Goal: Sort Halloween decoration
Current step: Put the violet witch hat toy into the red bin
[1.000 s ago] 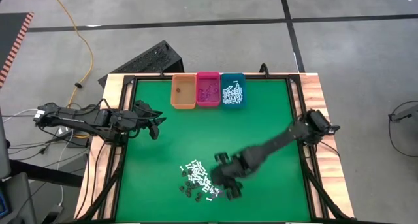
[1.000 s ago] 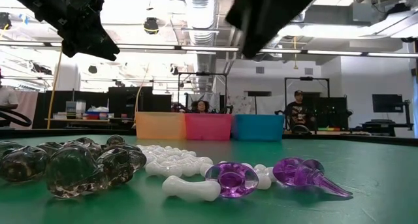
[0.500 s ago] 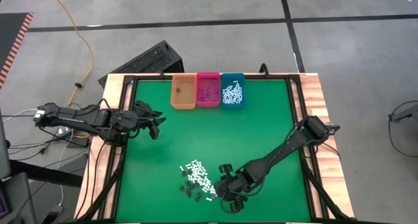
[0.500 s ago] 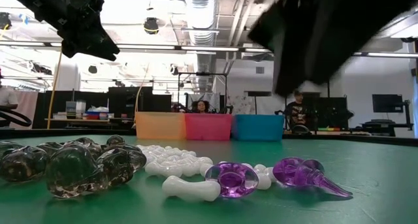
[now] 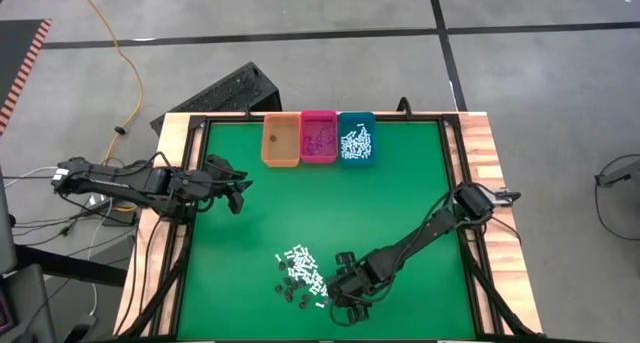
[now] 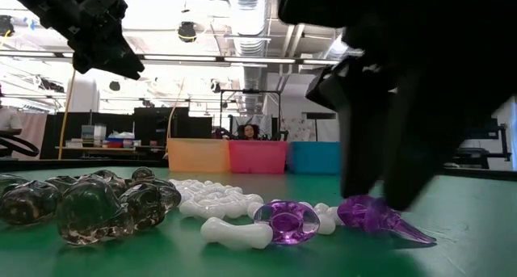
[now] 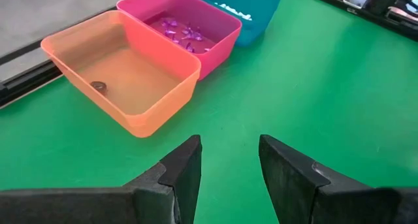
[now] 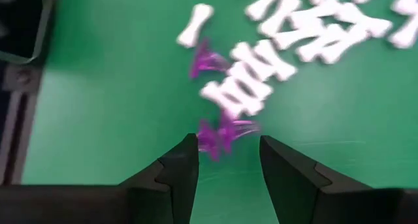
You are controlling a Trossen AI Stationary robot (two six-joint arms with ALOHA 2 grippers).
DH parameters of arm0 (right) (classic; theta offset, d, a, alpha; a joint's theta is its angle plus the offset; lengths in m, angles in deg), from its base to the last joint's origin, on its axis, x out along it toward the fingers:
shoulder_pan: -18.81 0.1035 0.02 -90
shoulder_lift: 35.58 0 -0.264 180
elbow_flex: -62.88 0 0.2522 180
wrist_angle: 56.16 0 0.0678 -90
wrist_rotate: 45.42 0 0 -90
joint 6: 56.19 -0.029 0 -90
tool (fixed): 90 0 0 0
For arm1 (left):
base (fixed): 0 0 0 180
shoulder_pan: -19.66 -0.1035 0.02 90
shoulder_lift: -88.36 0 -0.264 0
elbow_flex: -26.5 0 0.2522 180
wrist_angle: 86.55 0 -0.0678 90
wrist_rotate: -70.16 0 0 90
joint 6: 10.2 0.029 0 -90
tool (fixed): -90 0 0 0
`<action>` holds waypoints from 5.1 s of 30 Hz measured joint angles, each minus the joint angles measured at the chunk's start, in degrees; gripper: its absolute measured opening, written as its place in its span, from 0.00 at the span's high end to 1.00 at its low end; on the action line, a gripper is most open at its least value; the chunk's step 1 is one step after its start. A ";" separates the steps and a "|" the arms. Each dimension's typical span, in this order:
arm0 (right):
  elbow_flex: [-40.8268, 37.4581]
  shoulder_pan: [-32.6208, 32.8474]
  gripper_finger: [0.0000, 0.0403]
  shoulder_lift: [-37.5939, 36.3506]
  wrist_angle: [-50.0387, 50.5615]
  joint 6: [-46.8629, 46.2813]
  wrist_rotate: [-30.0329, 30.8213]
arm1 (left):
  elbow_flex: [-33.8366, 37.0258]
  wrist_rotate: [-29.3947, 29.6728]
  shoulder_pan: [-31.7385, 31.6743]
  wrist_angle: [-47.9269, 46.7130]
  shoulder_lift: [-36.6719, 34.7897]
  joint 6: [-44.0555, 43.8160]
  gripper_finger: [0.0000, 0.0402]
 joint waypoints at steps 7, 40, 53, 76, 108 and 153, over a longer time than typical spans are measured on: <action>0.00 -1.41 0.56 1.16 -1.32 -0.14 -1.80 | 0.00 0.23 0.02 0.00 0.02 -0.02 0.64; 0.09 -7.92 0.96 -3.28 9.57 5.09 -2.35 | 0.00 -0.06 -0.01 -0.28 -0.01 -0.21 0.64; 0.22 -3.55 0.52 -1.97 0.67 5.66 -5.37 | 0.00 -0.01 0.02 -0.35 -0.01 -0.06 0.64; -0.57 -3.21 0.56 0.11 -3.21 4.03 -1.20 | 0.00 -0.01 0.00 -0.39 -0.01 -0.06 0.64; -1.97 -5.62 0.96 -0.13 -4.26 3.92 -0.11 | 0.00 0.38 -0.01 -0.39 -0.01 0.40 0.64; -1.68 -11.56 0.62 0.89 -2.72 7.94 1.40 | -0.02 0.36 0.00 -1.38 0.11 -0.09 0.64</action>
